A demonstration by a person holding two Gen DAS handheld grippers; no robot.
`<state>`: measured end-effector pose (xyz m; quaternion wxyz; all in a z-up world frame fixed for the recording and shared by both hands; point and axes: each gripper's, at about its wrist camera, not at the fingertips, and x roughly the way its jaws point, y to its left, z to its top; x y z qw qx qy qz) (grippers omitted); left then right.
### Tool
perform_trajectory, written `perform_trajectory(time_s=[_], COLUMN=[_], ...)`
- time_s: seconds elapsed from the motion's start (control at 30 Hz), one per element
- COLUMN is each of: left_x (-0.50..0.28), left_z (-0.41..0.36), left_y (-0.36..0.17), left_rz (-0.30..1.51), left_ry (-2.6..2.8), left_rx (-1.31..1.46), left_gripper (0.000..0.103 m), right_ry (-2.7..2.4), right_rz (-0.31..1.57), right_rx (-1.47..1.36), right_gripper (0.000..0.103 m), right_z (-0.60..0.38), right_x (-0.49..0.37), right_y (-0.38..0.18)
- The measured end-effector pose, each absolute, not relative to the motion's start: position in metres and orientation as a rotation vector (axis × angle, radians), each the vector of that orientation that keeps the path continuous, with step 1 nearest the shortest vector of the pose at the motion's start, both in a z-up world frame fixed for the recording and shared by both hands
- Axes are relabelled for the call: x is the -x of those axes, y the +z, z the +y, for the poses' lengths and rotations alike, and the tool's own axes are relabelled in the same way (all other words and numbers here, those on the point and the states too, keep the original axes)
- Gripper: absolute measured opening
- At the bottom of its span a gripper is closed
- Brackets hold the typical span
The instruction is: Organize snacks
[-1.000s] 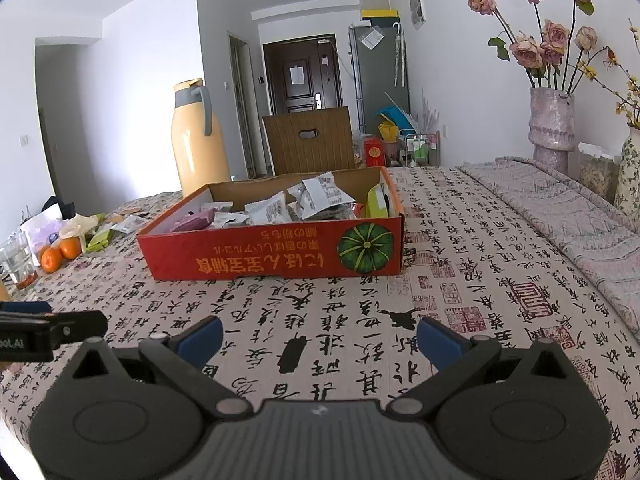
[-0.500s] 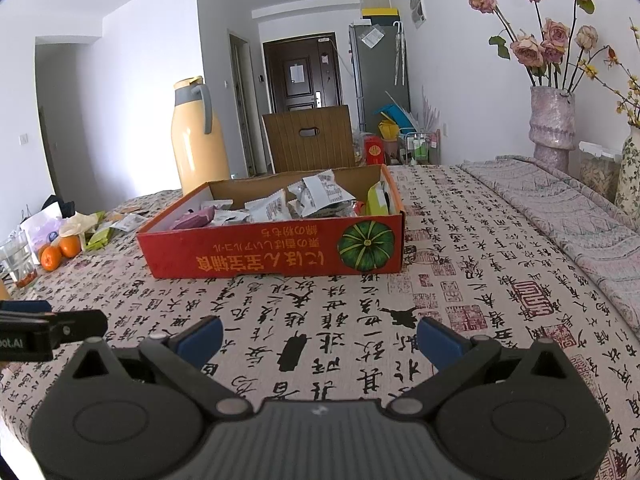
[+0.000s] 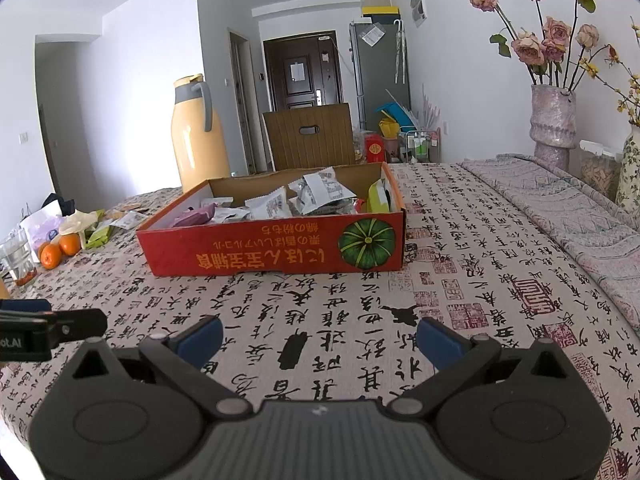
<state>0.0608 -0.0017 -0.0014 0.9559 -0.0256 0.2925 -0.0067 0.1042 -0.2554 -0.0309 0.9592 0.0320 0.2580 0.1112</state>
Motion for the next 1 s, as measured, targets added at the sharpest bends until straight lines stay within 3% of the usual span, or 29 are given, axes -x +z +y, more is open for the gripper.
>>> perform_trajectory(time_s=[1.0], left_x=[-0.0597], left_z=[-0.0040], left_y=[-0.0028], left_rz=[0.589], left_ry=[-0.022], left_rx=[0.048], left_gripper=[0.103], right_ry=[0.226], right_rz=[0.528], right_rx=[-0.063], right_gripper=[0.103], right_z=[-0.2540], right_x=[-0.1014], right_y=[-0.0346])
